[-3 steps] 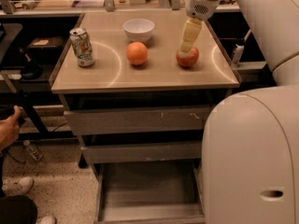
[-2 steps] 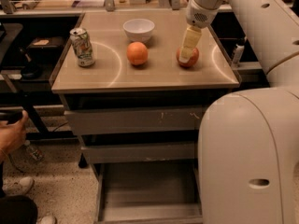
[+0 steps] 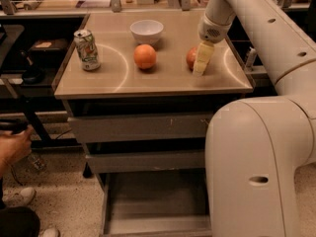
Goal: Place apple into bottom drawer
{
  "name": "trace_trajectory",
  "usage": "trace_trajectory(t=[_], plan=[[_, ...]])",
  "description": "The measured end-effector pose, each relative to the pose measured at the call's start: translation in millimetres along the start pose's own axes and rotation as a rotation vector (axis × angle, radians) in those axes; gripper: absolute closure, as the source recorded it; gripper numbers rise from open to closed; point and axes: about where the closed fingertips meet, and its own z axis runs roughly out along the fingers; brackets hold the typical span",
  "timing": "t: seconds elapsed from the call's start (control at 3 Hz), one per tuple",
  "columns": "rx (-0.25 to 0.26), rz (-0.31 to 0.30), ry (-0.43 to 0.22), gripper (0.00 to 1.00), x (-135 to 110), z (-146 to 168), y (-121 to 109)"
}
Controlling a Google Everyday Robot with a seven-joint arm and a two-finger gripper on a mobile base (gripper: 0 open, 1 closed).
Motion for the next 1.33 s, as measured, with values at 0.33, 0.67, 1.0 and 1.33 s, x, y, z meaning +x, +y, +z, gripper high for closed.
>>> trace_trajectory(t=[0.33,0.67,1.0,1.33], plan=[[-0.031,0.008,0.013,0.00,6.8,16.0,1.6],[-0.031,0.008,0.013,0.19,6.8,16.3,1.7],[-0.031,0.008,0.013,0.43,6.8,16.3,1.6],[-0.031,0.008,0.013,0.66,6.8,16.4,1.6]])
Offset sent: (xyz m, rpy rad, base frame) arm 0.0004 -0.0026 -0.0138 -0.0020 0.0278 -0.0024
